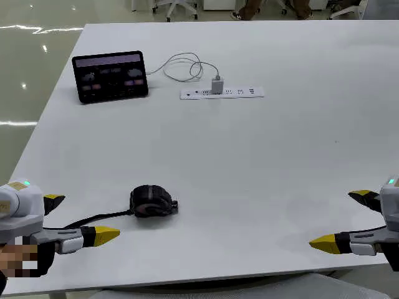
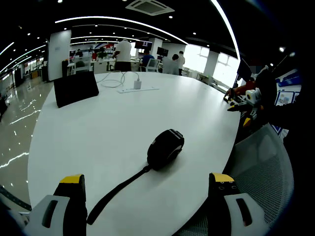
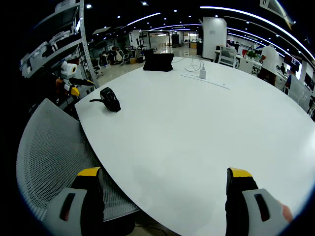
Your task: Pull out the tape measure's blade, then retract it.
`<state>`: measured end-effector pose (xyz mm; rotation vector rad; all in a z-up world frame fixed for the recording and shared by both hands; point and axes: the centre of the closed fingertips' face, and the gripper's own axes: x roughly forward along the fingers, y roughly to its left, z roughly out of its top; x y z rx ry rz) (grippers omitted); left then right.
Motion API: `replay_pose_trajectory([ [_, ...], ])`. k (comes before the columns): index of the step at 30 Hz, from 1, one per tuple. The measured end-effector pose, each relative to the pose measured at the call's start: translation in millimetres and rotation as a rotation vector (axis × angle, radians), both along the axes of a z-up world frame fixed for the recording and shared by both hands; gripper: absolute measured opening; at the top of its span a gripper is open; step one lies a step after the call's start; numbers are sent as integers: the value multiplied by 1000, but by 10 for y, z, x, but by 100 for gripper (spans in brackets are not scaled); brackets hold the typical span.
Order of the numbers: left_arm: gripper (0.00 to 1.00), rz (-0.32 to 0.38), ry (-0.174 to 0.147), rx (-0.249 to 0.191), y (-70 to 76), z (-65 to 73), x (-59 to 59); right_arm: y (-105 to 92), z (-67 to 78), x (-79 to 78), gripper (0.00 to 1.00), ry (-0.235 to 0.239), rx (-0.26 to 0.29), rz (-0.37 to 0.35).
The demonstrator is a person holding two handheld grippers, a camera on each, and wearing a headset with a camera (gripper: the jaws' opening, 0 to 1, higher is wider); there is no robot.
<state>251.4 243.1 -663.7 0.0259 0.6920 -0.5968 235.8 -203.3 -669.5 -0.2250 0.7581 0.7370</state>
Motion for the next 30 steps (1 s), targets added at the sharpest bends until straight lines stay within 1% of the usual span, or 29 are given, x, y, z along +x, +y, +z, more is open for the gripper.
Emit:
replay_pose_trajectory([
  [7,100,7,0,-3,23,-7,-9,18,-25,-14,100,11,0,5],
  [17,100,5,1,-4,36,-12,-52,49,-17,3,100,6,5,7],
  [23,100,6,-1,-4,57,-14,-49,83,-30,-29,100,11,6,14],
  [30,100,-3,-2,0,35,-18,-38,58,-20,-21,100,0,2,12],
])
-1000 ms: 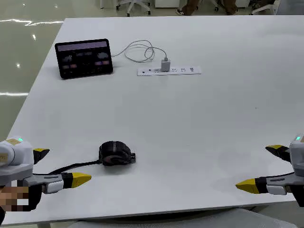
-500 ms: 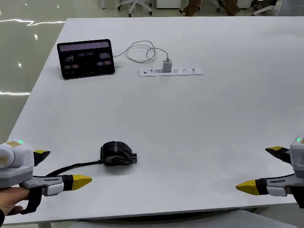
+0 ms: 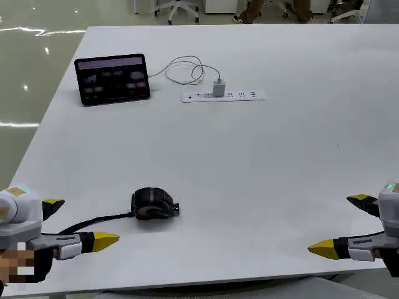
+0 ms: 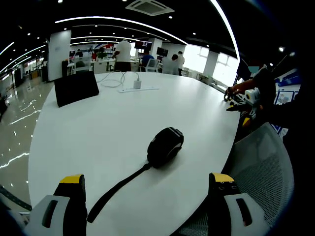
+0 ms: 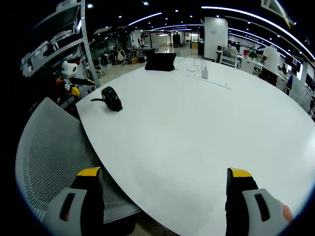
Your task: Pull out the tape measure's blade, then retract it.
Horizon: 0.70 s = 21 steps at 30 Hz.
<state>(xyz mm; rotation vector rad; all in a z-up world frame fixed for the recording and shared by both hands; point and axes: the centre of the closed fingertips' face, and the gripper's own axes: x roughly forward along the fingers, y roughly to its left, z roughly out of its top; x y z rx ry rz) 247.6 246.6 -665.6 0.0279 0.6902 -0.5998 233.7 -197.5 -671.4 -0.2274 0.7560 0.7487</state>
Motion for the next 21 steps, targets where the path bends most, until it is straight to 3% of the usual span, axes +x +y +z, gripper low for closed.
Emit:
replay_pose_trajectory([
  [7,100,-20,-5,0,-33,-6,24,9,11,27,100,-8,-3,9],
  [10,100,-44,-37,1,-51,19,63,22,11,46,100,-11,-6,16],
  [13,100,-75,-40,1,-76,28,85,69,1,84,100,-19,-9,33],
  [18,100,-140,-6,51,-102,-38,121,218,-3,141,100,-25,-8,72],
  [21,100,-210,-23,87,-152,-35,144,289,4,165,100,-28,-14,104],
])
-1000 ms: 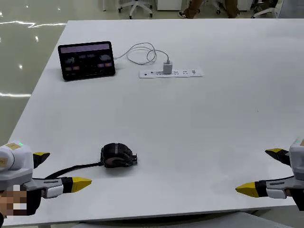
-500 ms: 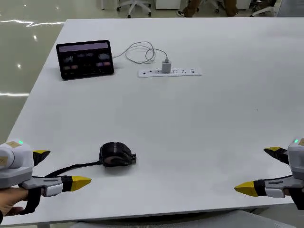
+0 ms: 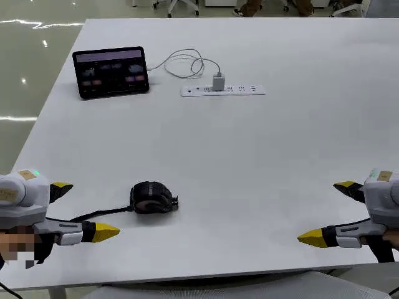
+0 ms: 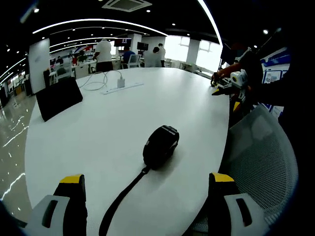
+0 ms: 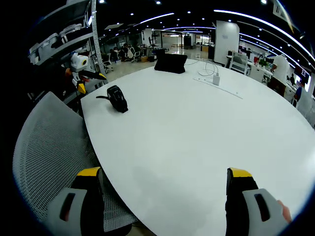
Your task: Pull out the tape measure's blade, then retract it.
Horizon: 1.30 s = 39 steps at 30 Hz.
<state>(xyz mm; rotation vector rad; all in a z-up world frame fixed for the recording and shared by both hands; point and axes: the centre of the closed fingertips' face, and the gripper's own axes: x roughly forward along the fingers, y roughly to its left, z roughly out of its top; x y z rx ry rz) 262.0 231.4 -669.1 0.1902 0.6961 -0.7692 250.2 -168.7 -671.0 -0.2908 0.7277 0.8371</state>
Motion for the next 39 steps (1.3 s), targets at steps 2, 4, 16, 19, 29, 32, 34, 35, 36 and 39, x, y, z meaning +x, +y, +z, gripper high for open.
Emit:
replay_pose_trajectory([
  [2,100,-18,13,24,-13,-28,24,55,-5,16,100,6,4,14],
  [4,100,-30,12,20,-46,-10,54,106,-22,23,100,7,1,33],
  [16,97,-134,15,33,-269,51,158,433,49,160,100,-8,23,99],
  [19,97,-146,22,36,-297,49,168,499,81,187,100,-12,30,110],
  [29,90,-210,23,83,-365,23,184,621,109,161,100,-22,36,158],
  [32,90,-232,33,89,-431,18,206,659,102,145,100,-17,34,179],
  [34,90,-245,34,100,-456,6,225,671,101,143,100,-12,34,184],
  [35,90,-253,39,108,-471,-4,235,682,104,145,100,-11,35,188],
  [36,89,-258,41,115,-481,-13,247,692,106,149,100,-12,36,190],
  [39,88,-284,36,129,-532,-24,284,734,122,164,100,-14,39,199],
])
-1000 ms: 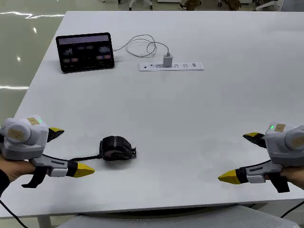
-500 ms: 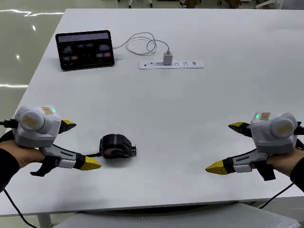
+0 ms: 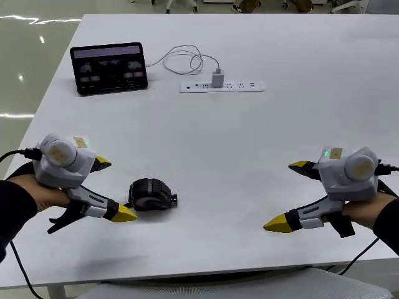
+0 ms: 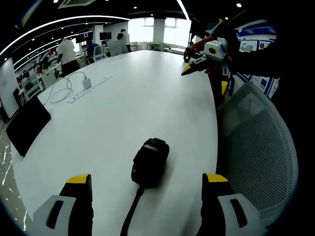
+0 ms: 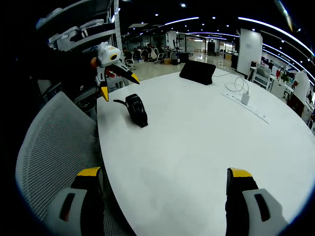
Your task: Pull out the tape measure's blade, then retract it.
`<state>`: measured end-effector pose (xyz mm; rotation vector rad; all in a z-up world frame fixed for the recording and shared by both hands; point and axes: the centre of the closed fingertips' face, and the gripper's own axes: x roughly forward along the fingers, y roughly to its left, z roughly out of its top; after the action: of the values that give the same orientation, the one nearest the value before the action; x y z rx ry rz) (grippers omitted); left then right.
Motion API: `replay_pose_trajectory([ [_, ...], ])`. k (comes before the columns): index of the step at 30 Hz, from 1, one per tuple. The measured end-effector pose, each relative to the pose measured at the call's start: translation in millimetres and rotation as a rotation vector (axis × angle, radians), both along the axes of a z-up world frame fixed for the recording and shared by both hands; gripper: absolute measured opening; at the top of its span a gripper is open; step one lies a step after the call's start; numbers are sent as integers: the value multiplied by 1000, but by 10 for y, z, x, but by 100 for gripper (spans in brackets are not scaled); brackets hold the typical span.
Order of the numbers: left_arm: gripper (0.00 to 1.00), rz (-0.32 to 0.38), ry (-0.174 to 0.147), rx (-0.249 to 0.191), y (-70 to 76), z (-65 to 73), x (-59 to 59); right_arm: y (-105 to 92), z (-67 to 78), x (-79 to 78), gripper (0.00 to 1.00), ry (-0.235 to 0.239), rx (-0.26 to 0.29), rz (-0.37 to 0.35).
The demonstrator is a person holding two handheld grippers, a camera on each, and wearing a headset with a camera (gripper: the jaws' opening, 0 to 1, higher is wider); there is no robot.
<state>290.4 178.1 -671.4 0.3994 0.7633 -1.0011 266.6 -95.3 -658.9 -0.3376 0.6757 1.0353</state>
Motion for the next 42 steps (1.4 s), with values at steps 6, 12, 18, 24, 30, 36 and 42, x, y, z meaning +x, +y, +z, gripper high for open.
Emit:
replay_pose_trajectory([
  [6,87,-63,8,43,-98,-22,58,118,44,22,100,-14,12,29],
  [12,83,-105,15,47,-214,24,92,151,12,83,100,-19,5,44],
  [18,76,-191,24,123,-277,-72,55,258,8,97,100,-31,4,69],
  [24,71,-256,23,165,-336,-119,32,373,-18,96,100,-35,7,107],
  [30,59,-293,17,190,-382,-120,64,464,-36,108,100,-35,4,139],
  [36,52,-333,39,218,-428,-179,43,588,-71,139,100,-31,1,162],
  [42,46,-338,40,261,-431,-258,63,733,-76,131,100,-30,4,189],
])
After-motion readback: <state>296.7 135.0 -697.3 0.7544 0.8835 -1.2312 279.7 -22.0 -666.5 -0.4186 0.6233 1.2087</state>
